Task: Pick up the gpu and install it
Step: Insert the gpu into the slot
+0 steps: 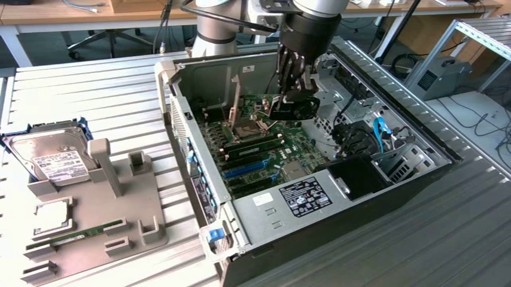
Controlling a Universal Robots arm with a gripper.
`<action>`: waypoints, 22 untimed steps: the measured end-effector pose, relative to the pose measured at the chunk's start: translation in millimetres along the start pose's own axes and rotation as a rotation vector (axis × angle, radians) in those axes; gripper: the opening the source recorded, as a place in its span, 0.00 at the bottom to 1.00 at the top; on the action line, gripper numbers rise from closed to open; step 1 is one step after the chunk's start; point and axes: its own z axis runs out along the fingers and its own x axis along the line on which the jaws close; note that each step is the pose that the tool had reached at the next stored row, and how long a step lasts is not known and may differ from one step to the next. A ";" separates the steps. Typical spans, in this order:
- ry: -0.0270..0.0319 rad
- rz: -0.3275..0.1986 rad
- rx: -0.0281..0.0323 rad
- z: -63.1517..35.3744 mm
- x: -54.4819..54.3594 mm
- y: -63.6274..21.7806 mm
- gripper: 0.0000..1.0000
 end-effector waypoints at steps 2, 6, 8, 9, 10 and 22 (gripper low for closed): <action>0.0003 -0.008 -0.0002 0.0 0.0 0.0 0.26; 0.0008 -0.028 -0.0008 -0.1 0.0 0.0 0.26; 0.0009 -0.035 -0.0010 0.0 0.0 0.0 0.26; 0.0010 -0.040 -0.0010 0.0 0.0 0.0 0.26; 0.0010 -0.044 -0.0011 0.0 0.0 0.0 0.26; 0.0020 -0.093 -0.0024 0.0 0.0 0.0 0.26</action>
